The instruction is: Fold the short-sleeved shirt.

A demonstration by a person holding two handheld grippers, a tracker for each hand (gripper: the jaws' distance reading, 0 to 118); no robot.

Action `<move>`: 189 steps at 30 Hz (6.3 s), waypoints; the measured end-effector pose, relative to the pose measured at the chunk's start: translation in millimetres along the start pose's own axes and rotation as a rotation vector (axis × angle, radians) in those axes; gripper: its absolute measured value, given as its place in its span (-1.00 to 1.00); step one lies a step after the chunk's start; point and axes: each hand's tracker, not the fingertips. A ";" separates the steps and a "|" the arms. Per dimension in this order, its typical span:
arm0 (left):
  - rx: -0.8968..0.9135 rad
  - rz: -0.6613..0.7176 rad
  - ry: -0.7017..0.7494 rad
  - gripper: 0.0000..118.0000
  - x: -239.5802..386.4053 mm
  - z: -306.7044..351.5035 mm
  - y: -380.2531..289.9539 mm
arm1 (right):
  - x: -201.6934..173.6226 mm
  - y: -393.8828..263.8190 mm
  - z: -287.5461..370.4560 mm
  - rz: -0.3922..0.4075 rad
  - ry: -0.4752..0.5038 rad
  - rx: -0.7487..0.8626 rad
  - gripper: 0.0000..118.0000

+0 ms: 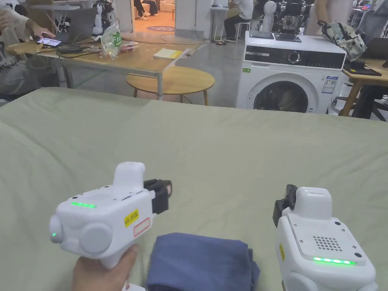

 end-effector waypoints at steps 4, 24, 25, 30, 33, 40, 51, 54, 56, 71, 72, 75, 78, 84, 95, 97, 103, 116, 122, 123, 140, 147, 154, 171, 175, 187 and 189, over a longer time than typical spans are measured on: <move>0.203 -0.116 0.181 -1.00 -5.1 24.4 -9.6 | -7.1 6.7 6.2 -0.024 0.003 0.050 -1.00; 0.096 -0.041 0.200 -1.00 -40.3 32.7 -37.5 | -48.4 -65.7 25.5 0.110 0.203 -0.333 -1.00; 0.063 -0.028 0.189 -1.00 -42.2 31.4 -39.5 | -51.1 -73.9 19.9 0.125 0.205 -0.383 -1.00; -0.150 0.087 0.129 -1.00 -67.8 31.1 -57.2 | -46.8 -109.5 -7.1 0.052 0.214 -0.584 -1.00; -0.297 0.261 -0.028 -1.00 -94.7 29.0 -67.0 | -44.3 -107.0 -4.4 0.054 0.211 -0.552 -1.00; -0.520 0.584 -0.257 -0.12 -152.2 2.6 -93.8 | -44.2 -103.4 -5.1 0.073 0.224 -0.561 -1.00; -0.645 0.944 -0.717 0.08 -152.7 -71.3 -143.6 | -43.2 -102.9 -6.6 0.050 0.221 -0.565 -1.00; -0.661 0.914 -0.705 0.15 -138.0 -83.1 -142.0 | -44.0 -103.1 -5.6 0.046 0.217 -0.564 -1.00; -0.670 0.890 -0.737 0.15 -131.8 -89.1 -141.3 | -45.1 -103.7 -5.1 0.052 0.213 -0.561 -1.00; -0.686 0.815 -0.634 -0.62 -101.9 -90.0 -147.6 | -43.7 -104.6 -3.6 0.044 0.206 -0.551 -1.00; -0.680 0.802 -0.628 -0.63 -101.2 -87.4 -145.4 | -43.3 -104.7 -3.7 0.047 0.209 -0.548 -1.00; -0.669 0.795 -0.612 -0.63 -100.9 -81.8 -140.1 | -44.6 -105.0 -0.4 0.064 0.212 -0.532 -1.00; -0.640 0.758 -0.608 -0.63 -101.0 -73.0 -128.9 | -44.0 -97.0 6.8 0.081 0.217 -0.485 -1.00; -0.606 0.732 -0.588 -0.63 -114.9 -49.1 -100.8 | -36.4 -41.9 6.8 0.050 0.181 -0.195 -1.00; -0.540 0.688 -0.433 -0.63 -187.6 23.5 -33.5 | -75.0 29.4 1.4 -0.012 0.222 0.112 -1.00; -0.544 0.690 -0.392 -0.63 -211.1 42.6 -21.7 | -98.6 34.7 -0.8 0.013 0.261 0.112 -1.00; -0.534 0.695 -0.192 -0.63 -283.6 98.4 9.5 | -179.0 41.6 -5.1 0.024 0.384 0.103 -1.00; -0.611 0.673 0.154 -0.63 -460.9 159.6 70.5 | -289.2 40.2 -3.9 0.067 0.553 0.062 -1.00; -0.697 0.639 0.289 -0.63 -461.2 161.3 69.5 | -293.7 39.6 -9.3 0.088 0.548 0.049 -1.00; -0.733 0.618 0.335 -0.63 -461.4 157.6 65.9 | -294.0 39.2 -10.8 0.093 0.544 0.049 -1.00; -0.639 0.388 0.608 -0.29 -471.1 184.8 90.0 | -298.6 38.0 -16.2 0.096 0.579 0.019 -1.00; -0.471 0.223 0.566 -1.00 -385.9 146.5 36.4 | -264.6 37.4 -18.7 0.077 0.536 0.024 -1.00; -0.212 0.077 0.415 -1.00 -262.9 91.1 14.0 | -199.2 37.6 -22.7 0.078 0.415 0.019 -1.00; 0.149 -0.123 0.275 -1.00 -33.9 -2.5 -4.4 | -27.0 19.0 -22.4 -0.041 0.080 -0.012 -1.00; 0.187 -0.138 0.260 -1.00 -6.7 -9.0 -5.4 | -10.6 22.3 -19.8 -0.054 0.041 0.002 -1.00; 0.209 -0.106 0.295 -1.00 2.8 -6.4 -7.4 | -22.7 18.7 -10.5 -0.001 0.052 0.038 -1.00; 0.216 -0.111 0.308 -1.00 -1.0 -5.2 -7.9 | -24.4 18.1 -10.0 -0.014 0.061 0.039 -1.00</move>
